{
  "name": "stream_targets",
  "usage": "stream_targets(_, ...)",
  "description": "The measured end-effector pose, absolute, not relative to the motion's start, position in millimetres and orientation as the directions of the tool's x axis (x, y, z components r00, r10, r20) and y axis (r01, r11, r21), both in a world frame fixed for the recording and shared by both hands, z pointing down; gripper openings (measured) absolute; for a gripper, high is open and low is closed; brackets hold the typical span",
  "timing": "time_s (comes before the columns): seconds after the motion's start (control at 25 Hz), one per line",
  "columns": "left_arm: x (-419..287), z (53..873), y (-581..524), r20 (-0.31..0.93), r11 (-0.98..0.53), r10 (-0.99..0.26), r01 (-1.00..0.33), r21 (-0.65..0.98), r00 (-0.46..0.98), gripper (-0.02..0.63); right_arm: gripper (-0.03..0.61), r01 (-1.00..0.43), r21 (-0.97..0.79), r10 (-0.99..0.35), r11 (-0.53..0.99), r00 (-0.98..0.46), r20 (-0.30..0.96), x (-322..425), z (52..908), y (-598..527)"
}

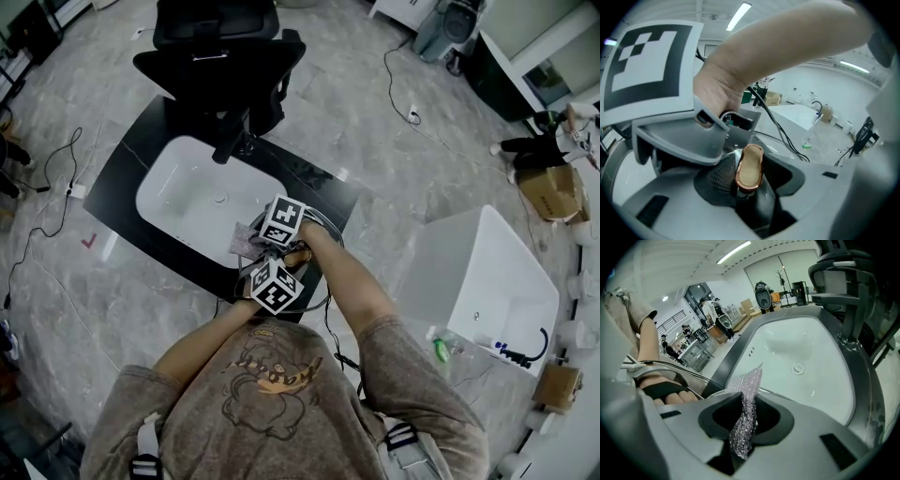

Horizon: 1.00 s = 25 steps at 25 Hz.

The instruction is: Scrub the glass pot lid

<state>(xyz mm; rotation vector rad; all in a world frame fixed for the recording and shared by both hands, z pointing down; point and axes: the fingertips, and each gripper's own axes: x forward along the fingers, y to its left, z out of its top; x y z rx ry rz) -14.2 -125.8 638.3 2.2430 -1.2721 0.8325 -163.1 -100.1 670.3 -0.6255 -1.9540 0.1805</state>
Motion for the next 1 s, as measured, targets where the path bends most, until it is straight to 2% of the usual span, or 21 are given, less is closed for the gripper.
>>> stream_targets(0.56,-18,640,-124,0.685,-0.484,-0.606,-0.871,0.085,0.404,0.199,0.09,0.104,-0.386,0.38,0.917,-0.526,0.761,-114,665,-165)
stream_targets(1.0,-20,641,-123,0.69,-0.494,-0.59,-0.864,0.102,0.419,0.199,0.089,-0.191,-0.343,0.134,0.92,-0.669,0.732,-54,662,-209)
